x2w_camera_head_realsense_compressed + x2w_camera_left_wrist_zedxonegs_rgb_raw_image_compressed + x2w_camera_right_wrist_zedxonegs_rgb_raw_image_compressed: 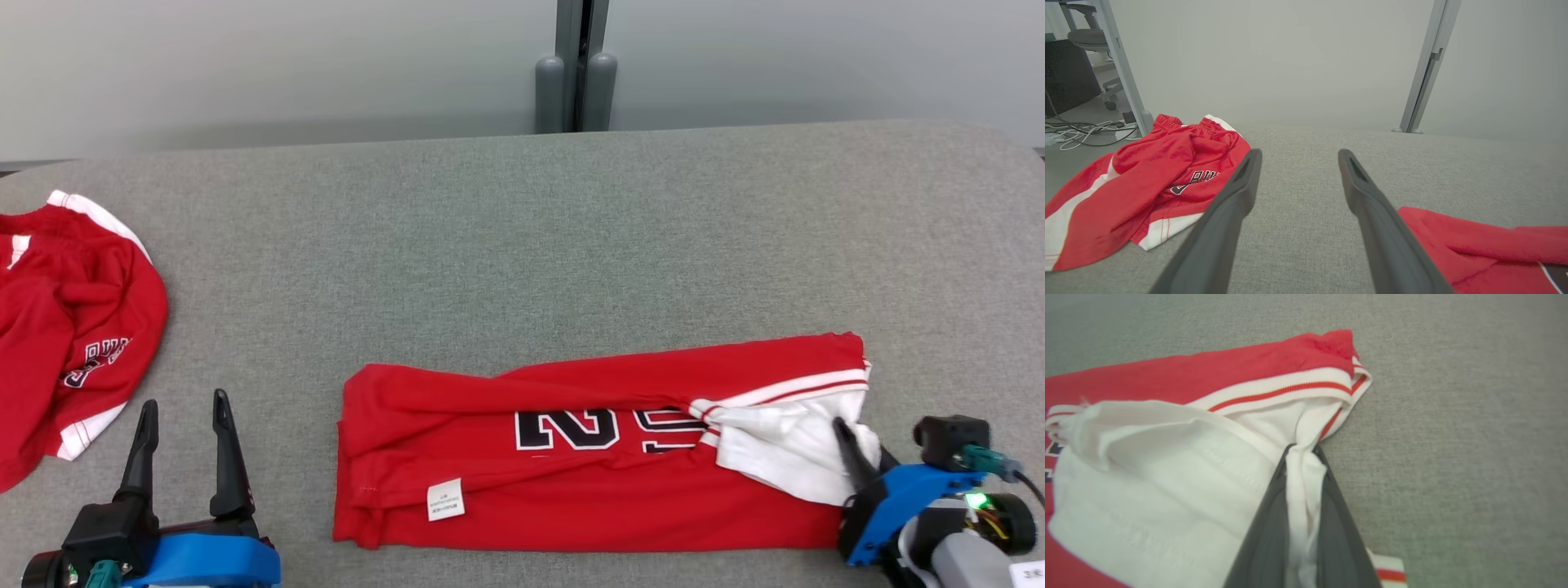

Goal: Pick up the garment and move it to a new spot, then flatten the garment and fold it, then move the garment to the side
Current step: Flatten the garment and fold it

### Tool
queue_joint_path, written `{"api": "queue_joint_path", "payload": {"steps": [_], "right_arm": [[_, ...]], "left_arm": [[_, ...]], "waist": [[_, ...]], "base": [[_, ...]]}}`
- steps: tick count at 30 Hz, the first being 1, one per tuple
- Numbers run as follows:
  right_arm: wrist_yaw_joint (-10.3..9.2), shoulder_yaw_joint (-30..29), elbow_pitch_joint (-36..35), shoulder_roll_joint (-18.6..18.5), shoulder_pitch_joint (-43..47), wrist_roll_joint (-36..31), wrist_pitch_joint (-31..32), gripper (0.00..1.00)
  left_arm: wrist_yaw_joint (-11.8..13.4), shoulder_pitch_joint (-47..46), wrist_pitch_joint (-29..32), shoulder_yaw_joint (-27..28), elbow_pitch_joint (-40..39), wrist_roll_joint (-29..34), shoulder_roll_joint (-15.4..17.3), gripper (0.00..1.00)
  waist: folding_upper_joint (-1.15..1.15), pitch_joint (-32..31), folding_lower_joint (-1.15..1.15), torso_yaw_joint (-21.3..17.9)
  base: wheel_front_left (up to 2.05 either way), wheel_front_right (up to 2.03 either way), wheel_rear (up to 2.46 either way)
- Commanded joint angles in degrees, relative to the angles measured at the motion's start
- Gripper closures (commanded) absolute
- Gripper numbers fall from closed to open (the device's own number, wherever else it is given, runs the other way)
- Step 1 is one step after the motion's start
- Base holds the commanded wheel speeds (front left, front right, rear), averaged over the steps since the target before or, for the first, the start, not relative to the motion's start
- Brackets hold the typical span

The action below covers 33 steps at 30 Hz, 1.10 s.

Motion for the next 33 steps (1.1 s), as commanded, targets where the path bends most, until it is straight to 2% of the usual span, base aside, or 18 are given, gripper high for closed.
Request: {"api": "queue_joint_path", "payload": {"steps": [1,12,15,22,33], "right_arm": [[-0.10,-0.51,0.88,-1.45,0.42,0.83,-0.45,1.00],[-0.08,-5.26,3.15,-11.09,0.16,1.83,-2.24,1.00],[-0.06,-5.08,1.99,-11.90,0.10,1.46,-1.92,1.00],[-0.05,-4.31,-6.69,-8.74,2.39,3.07,-0.86,1.00],[-0.05,0.92,-28.67,-2.34,7.70,1.59,6.10,1.00]], "left_arm": [[0.26,0.56,-0.14,-0.02,0.14,0.33,0.00,0.00],[0.27,2.11,-0.14,-0.32,0.45,0.23,0.01,0.00],[0.38,2.68,-0.14,-0.36,0.53,0.05,0.02,0.00],[1.20,3.33,-0.14,-0.82,0.23,-0.50,0.01,0.00],[1.54,2.19,-0.14,-1.50,-0.09,-1.11,0.01,0.00]], "waist": [[-0.01,-0.50,0.00,-0.39],[-0.01,-2.80,0.00,-1.82],[-0.01,-3.43,0.00,-2.24],[-0.01,-3.91,0.00,-2.87],[-0.01,-2.74,0.00,-3.46]], "base": [[0.00,0.00,0.00],[0.00,0.00,0.00],[0.00,0.00,0.00],[0.00,0.00,0.00],[0.00,0.00,0.00]]}}
